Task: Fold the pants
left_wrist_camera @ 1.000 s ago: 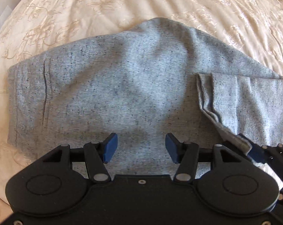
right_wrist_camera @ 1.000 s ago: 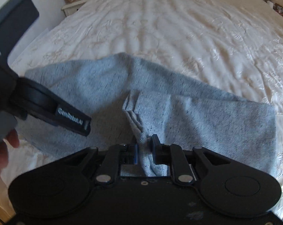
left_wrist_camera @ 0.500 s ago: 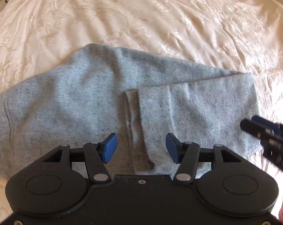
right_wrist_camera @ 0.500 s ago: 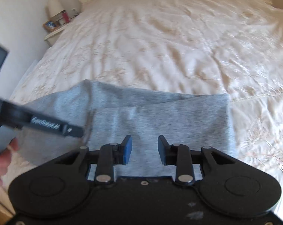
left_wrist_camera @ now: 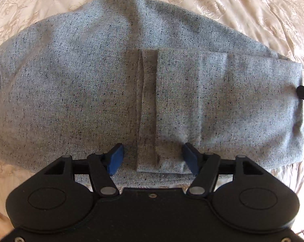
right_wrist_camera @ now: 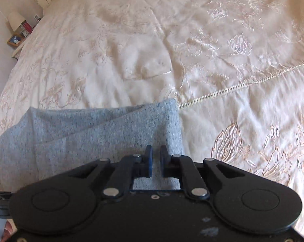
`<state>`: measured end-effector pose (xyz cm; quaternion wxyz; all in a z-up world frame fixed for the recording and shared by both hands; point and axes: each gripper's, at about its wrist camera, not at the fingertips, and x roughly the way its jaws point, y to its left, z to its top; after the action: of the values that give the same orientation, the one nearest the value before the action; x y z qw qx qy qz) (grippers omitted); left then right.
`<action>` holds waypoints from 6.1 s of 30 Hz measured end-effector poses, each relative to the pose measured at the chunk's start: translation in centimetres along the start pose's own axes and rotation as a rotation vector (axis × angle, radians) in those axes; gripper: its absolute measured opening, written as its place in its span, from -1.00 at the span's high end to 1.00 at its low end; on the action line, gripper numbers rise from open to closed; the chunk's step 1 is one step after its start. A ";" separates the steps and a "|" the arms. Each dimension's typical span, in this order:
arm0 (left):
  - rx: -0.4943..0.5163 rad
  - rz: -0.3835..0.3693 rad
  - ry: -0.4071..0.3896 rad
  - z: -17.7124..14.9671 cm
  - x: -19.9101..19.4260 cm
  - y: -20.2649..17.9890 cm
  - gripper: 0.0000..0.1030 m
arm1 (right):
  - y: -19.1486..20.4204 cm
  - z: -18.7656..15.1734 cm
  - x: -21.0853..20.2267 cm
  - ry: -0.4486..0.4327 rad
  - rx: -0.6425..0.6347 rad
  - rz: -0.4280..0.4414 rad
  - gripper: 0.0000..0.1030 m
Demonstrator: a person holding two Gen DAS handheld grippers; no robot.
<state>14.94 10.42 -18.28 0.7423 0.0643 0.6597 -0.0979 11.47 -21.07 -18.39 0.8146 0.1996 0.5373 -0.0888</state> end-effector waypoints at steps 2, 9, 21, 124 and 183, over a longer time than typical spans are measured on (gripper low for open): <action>-0.031 0.003 -0.018 -0.7 -0.7 0.3 -0.33 | -0.4 1.0 1.9 0.038 -0.019 -0.038 0.95; -0.130 0.058 -0.102 -5.2 -4.8 4.0 -0.26 | 1.9 1.1 1.8 0.030 -0.099 -0.033 0.64; -0.306 0.053 -0.128 -7.2 -5.3 16.1 -0.14 | 14.6 -4.7 -2.8 0.021 -0.295 0.143 0.49; -0.123 0.099 -0.174 -5.2 -7.0 6.6 0.55 | 10.0 1.9 4.5 0.131 0.012 0.283 0.22; 0.082 0.040 -0.279 7.1 -2.9 -0.6 0.11 | 7.1 -0.5 -3.5 -0.118 -0.231 0.004 0.51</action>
<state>21.33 8.38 -14.48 0.8254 0.0936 0.5441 -0.1180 12.19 -14.70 -13.75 0.8627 0.0998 0.4945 -0.0364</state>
